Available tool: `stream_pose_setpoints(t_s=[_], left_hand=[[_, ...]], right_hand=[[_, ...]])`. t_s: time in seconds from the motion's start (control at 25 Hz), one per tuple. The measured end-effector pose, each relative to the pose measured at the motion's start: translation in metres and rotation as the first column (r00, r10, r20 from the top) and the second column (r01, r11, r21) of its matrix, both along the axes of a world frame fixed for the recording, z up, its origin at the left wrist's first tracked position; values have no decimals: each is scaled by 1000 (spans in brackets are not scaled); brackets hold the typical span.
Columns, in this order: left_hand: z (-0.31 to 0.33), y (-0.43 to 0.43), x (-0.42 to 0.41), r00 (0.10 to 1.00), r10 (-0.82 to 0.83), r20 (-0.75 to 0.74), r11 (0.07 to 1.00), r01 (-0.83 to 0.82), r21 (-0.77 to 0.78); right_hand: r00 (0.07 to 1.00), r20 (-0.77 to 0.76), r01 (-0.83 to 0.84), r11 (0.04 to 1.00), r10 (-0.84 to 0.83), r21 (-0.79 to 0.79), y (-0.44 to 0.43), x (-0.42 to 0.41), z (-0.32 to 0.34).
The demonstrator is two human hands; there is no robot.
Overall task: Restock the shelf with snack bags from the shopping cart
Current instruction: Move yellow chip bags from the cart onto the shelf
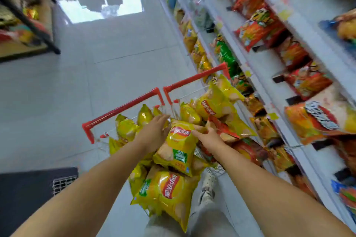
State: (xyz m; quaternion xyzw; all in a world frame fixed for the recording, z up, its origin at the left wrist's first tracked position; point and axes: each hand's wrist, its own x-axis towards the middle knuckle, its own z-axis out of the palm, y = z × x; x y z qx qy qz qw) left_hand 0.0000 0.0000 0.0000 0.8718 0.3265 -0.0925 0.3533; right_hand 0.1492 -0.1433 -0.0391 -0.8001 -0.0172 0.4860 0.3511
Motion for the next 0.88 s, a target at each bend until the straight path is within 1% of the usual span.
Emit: stream_pose_setpoints(t_s=[0.08,0.16,0.24,0.32,0.4,0.48,0.52,0.56,0.6,0.68,0.72,0.76,0.8,0.84,0.88], left_hand=[[-20,-3,3,989,126,-73,974,-137,-178],[-39,-11,7,961,208,-183,924,-255,-284],[-58,-15,13,925,226,-305,881,-328,-341],[-68,-18,17,909,201,-366,863,-341,-373],[-72,-21,19,898,239,-371,835,-385,-393],[-63,-23,17,896,308,-319,802,-425,-419],[-58,-22,13,891,351,-287,768,-450,-455],[-48,-20,9,877,397,-270,711,-480,-513],[-40,-16,4,859,430,-277,625,-505,-596],[-23,-8,-6,857,414,-308,443,-485,-754],[-15,-5,-10,864,400,-304,391,-461,-797],[-10,-3,-15,862,412,-297,364,-454,-814],[-5,0,-20,850,442,-286,351,-458,-817],[-1,2,-25,834,481,-269,343,-462,-818],[3,5,-31,821,512,-253,336,-462,-821]], right_hand=[[987,-131,87,996,-91,-38,5,-6,-27],[961,-224,155,987,-162,-48,5,-11,-44],[941,-256,202,975,-219,-92,6,-16,-56],[928,-268,242,966,-258,-92,6,-17,-67],[914,-301,268,962,-272,-55,4,-21,-67],[909,-305,295,955,-285,-15,2,-19,-59],[910,-302,298,955,-283,3,0,-17,-51],[909,-315,299,953,-272,40,-1,-15,-41],[904,-345,303,948,-255,93,-1,-14,-32],[909,-381,257,946,-166,200,0,-14,-16],[913,-393,221,942,-108,254,2,-17,-7],[921,-384,183,940,-62,287,2,-18,-1],[934,-353,170,942,-60,289,0,-19,6],[952,-289,174,955,-100,242,-5,-22,8],[971,-179,184,972,-156,150,-14,-22,2]])
